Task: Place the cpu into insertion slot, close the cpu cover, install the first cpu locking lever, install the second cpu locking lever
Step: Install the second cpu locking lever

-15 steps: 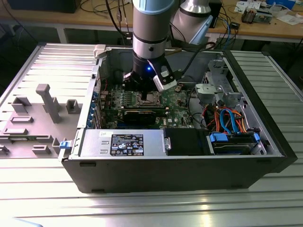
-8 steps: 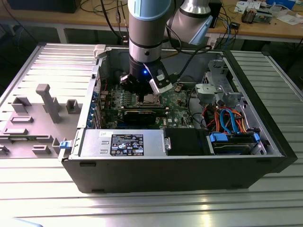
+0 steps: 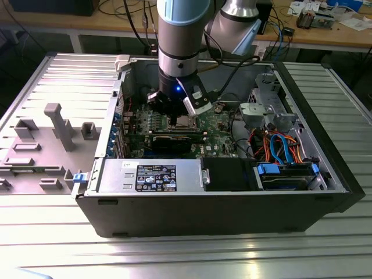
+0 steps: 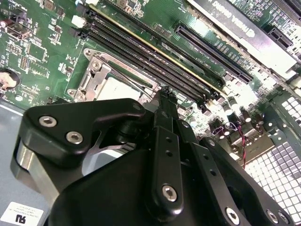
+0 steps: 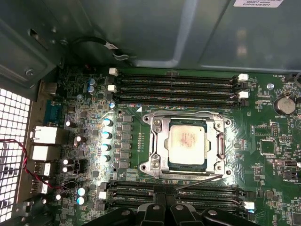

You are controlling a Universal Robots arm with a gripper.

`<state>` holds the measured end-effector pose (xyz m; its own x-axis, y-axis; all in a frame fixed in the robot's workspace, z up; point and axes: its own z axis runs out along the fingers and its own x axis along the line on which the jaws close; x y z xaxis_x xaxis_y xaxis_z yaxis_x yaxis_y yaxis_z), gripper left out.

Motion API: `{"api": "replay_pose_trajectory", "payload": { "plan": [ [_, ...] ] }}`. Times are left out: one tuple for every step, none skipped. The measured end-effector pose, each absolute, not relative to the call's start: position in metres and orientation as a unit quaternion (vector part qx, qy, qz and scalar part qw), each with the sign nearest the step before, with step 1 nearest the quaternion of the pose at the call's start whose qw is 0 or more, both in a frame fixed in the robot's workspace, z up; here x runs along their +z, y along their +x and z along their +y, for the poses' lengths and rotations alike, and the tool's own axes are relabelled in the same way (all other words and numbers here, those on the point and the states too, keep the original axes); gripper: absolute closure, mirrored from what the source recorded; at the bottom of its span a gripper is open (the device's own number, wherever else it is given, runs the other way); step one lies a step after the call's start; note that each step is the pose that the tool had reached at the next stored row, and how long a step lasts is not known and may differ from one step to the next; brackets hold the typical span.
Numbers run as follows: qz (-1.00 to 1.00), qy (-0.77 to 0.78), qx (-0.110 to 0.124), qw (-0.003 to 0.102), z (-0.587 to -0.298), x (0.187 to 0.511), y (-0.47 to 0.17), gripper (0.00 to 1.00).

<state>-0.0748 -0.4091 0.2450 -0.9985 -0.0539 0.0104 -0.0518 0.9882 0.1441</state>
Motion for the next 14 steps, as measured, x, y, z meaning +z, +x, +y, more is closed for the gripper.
{"api": "replay_pose_trajectory", "payload": {
  "plan": [
    [-0.997, 0.026, -0.072, 0.007, -0.409, 0.245, -0.075, 0.89],
    [-0.997, 0.027, -0.072, 0.007, -0.409, 0.245, -0.075, 0.89],
    [-0.997, 0.026, -0.072, 0.007, -0.409, 0.245, -0.075, 0.89],
    [-0.997, 0.026, -0.072, 0.007, -0.409, 0.245, -0.075, 0.89],
    [-0.997, 0.026, -0.072, 0.007, -0.409, 0.245, -0.075, 0.89],
    [-0.997, 0.026, -0.072, 0.009, -0.409, 0.245, -0.073, 0.89],
    [-0.997, 0.026, -0.072, 0.014, -0.409, 0.245, -0.071, 0.89],
    [-0.997, 0.025, -0.072, 0.021, -0.409, 0.245, -0.069, 0.89],
    [-0.997, 0.025, -0.073, 0.027, -0.409, 0.245, -0.068, 0.89],
    [-0.997, 0.025, -0.073, 0.031, -0.409, 0.244, -0.068, 0.89],
    [-0.996, 0.025, -0.073, 0.035, -0.409, 0.244, -0.067, 0.89],
    [-0.996, 0.024, -0.073, 0.039, -0.409, 0.243, -0.067, 0.89],
    [-0.996, 0.024, -0.073, 0.042, -0.409, 0.241, -0.065, 0.89],
    [-0.996, 0.024, -0.073, 0.042, -0.409, 0.239, -0.063, 0.89]
  ]
}}
